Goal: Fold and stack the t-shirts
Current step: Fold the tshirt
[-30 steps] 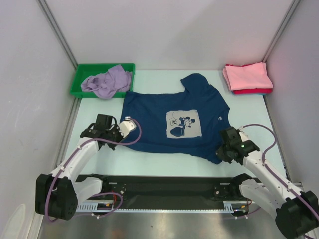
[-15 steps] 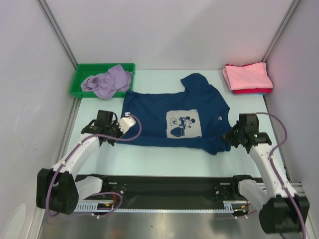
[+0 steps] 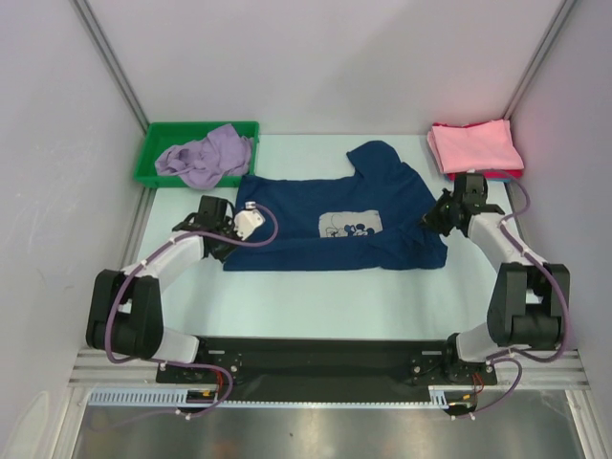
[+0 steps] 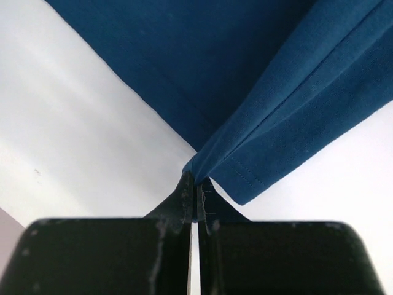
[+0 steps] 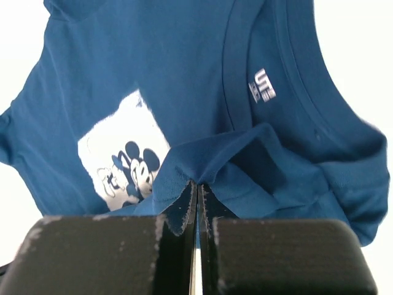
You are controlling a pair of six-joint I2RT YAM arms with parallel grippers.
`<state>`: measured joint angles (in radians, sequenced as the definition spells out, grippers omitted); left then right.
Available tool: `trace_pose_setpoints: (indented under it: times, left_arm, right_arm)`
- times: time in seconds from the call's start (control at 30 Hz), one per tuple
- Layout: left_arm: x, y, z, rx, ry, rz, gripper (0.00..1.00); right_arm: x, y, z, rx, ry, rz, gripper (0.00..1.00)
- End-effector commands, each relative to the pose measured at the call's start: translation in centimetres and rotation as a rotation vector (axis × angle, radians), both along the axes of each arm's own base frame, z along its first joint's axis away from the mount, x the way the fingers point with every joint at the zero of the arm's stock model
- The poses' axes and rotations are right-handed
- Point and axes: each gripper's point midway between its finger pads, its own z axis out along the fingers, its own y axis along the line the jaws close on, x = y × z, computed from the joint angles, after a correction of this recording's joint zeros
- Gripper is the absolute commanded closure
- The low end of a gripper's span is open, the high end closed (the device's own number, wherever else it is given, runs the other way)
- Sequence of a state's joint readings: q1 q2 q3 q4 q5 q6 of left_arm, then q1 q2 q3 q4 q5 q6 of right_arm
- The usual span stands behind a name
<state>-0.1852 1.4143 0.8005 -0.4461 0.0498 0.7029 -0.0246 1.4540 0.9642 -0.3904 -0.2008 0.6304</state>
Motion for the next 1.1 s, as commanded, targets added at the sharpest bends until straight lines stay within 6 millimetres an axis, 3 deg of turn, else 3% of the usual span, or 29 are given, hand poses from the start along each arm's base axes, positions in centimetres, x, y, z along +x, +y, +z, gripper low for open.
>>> trace_pose_setpoints:
  times: [0.0, 0.13, 0.53, 0.57, 0.6, 0.63, 0.67, 0.7, 0.73, 0.8, 0.83, 0.9, 0.93, 0.97, 1.0, 1.03, 1.07]
  left_arm:
    - [2.4, 0.3, 1.8, 0.002, -0.084, 0.036, 1.00]
    - [2.9, 0.2, 1.1, 0.007, -0.073, 0.030, 1.00]
    - [6.4, 0.7, 1.2, 0.046, -0.103, 0.078, 0.98]
    - [6.6, 0.7, 1.1, 0.048, -0.099, 0.080, 0.93]
    - [6.9, 0.7, 1.0, 0.052, -0.097, 0.086, 0.80]
    - [7.1, 0.9, 1.1, 0.059, -0.100, 0.100, 0.58]
    - [7.3, 0.9, 1.3, 0.060, -0.102, 0.106, 0.49]
    - [7.7, 0.9, 1.9, 0.060, -0.114, 0.112, 0.44]
    - [7.9, 0.9, 2.8, 0.053, -0.133, 0.124, 0.38]
    - [8.3, 0.9, 4.6, 0.037, -0.174, 0.131, 0.37]
    - [8.3, 0.4, 6.6, 0.006, -0.223, 0.120, 0.36]
    - [7.0, -0.2, 7.6, -0.034, -0.232, 0.094, 0.38]
    - [6.2, -0.9, 8.7, -0.069, -0.258, 0.056, 0.41]
    - [5.2, -1.8, 8.6, -0.095, -0.248, 0.011, 0.43]
    - [3.5, -1.9, 6.6, -0.080, -0.204, -0.017, 0.44]
    - [2.7, -1.9, 5.7, -0.048, -0.191, -0.065, 0.45]
    - [1.8, -2.3, 4.9, -0.025, -0.181, -0.105, 0.45]
  right_arm:
    - [2.7, -0.2, 0.5, -0.019, -0.061, 0.032, 1.00]
    - [4.6, -0.4, 0.5, -0.036, -0.074, 0.037, 1.00]
    - [7.2, -1.1, -1.0, -0.059, -0.047, 0.011, 1.00]
    - [7.4, -1.1, -1.1, -0.057, -0.046, 0.013, 1.00]
    - [8.0, -1.2, -0.8, -0.061, -0.056, 0.010, 0.83]
    - [8.2, -1.2, -0.9, -0.060, -0.049, 0.009, 0.74]
    - [8.5, -1.3, -1.0, -0.065, -0.041, 0.012, 0.67]
    - [9.5, -1.5, 0.1, -0.078, -0.062, 0.009, 0.56]
    - [9.1, -1.9, 0.3, -0.095, -0.033, 0.006, 0.52]
    - [8.7, -3.7, 1.3, -0.170, -0.018, -0.041, 0.44]
    - [7.5, -4.5, 1.1, -0.194, 0.020, -0.065, 0.43]
    - [5.7, -7.1, 2.3, -0.233, 0.018, -0.150, 0.42]
    - [3.6, -7.6, 0.8, -0.232, 0.068, -0.165, 0.42]
    - [2.3, -7.9, 0.3, -0.226, 0.087, -0.178, 0.42]
    - [1.3, -8.3, 1.2, -0.222, 0.064, -0.195, 0.43]
    - [0.3, -8.3, 0.8, -0.225, 0.072, -0.196, 0.43]
    - [-1.7, -7.9, -1.2, -0.221, 0.126, -0.188, 0.43]
